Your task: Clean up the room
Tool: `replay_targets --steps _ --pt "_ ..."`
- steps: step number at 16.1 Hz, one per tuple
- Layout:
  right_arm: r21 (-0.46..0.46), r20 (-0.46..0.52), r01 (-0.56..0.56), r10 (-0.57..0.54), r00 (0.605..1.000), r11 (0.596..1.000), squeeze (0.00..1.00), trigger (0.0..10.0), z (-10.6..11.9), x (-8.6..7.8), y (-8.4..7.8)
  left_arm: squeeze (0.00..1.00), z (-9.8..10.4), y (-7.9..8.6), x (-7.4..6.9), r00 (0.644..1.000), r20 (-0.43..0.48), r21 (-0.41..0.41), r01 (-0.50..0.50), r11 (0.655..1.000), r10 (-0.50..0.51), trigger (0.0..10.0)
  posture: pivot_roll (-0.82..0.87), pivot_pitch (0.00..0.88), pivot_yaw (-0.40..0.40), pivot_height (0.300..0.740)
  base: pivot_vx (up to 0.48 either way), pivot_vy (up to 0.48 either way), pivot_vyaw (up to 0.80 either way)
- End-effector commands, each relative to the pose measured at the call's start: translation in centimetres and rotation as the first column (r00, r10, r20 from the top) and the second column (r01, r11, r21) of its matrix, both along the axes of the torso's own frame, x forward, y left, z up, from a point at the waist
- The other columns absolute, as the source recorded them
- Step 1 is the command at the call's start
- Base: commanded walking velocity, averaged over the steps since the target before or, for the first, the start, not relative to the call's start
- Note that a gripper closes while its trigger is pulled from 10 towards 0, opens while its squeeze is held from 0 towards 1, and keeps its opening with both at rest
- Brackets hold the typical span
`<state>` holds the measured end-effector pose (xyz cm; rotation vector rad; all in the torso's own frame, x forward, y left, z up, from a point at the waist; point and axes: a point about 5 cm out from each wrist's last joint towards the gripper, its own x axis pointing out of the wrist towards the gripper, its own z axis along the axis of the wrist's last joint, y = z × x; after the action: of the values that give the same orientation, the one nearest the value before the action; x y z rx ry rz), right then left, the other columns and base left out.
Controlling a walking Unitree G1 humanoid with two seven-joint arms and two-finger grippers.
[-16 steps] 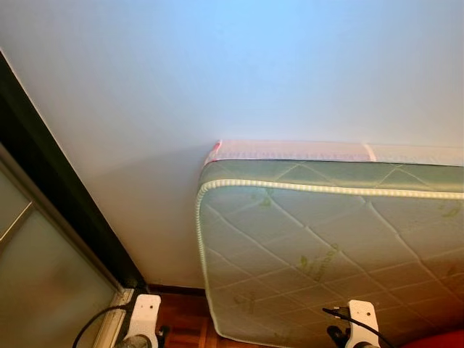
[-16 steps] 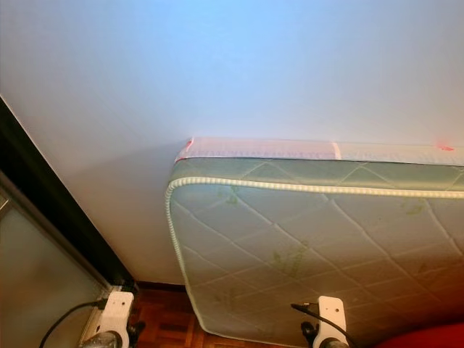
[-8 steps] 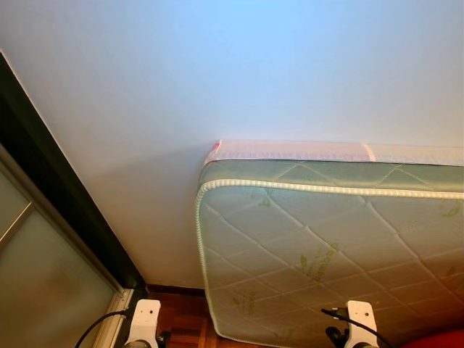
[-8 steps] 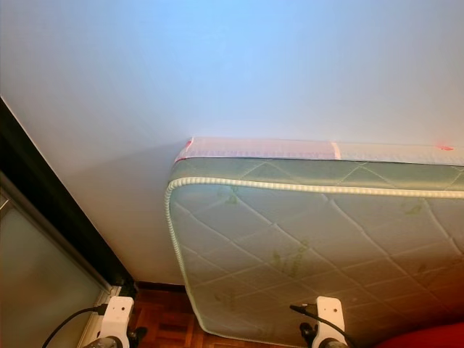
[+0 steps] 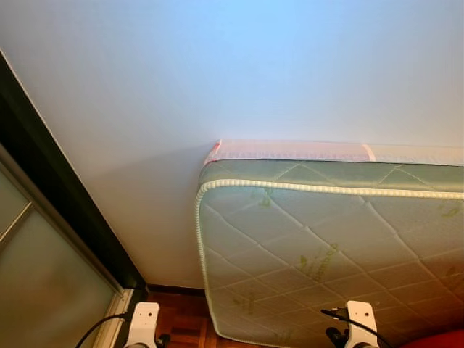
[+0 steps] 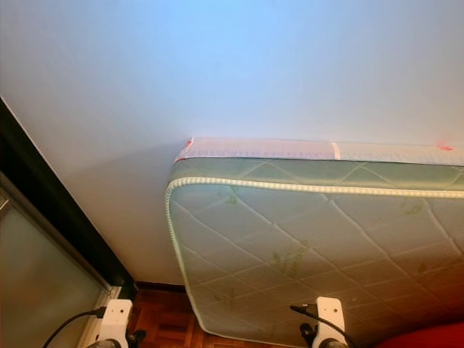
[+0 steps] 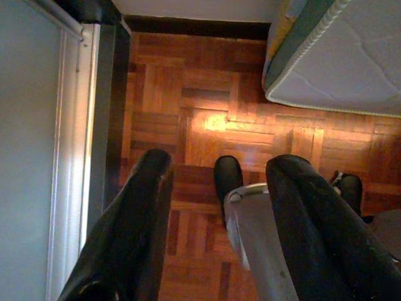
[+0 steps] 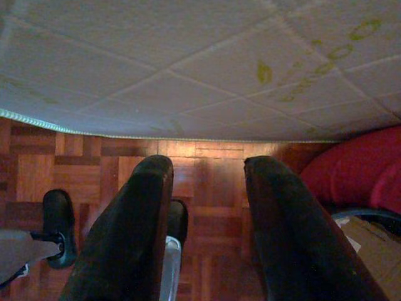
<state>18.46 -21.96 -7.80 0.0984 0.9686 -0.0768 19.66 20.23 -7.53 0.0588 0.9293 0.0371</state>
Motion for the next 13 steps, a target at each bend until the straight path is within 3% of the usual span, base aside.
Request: replay_targets --steps 1,13 --pt "0.003 -0.002 0.011 -0.011 1.000 1.000 0.00 10.0 0.0 0.0 0.0 0.00 -0.3 0.2 -0.7 1.000 -0.019 -0.005 -0.007 1.000 0.006 10.0 0.05 0.000 -0.015 0.740 -0.262 0.000 0.00" --pt "0.021 0.009 0.016 -0.016 1.000 1.000 0.00 10.0 0.0 0.1 0.1 0.00 -0.6 1.1 -1.7 0.999 -0.037 0.007 -0.011 1.000 0.011 10.0 0.06 0.000 -0.013 0.740 -0.280 0.000 0.00"
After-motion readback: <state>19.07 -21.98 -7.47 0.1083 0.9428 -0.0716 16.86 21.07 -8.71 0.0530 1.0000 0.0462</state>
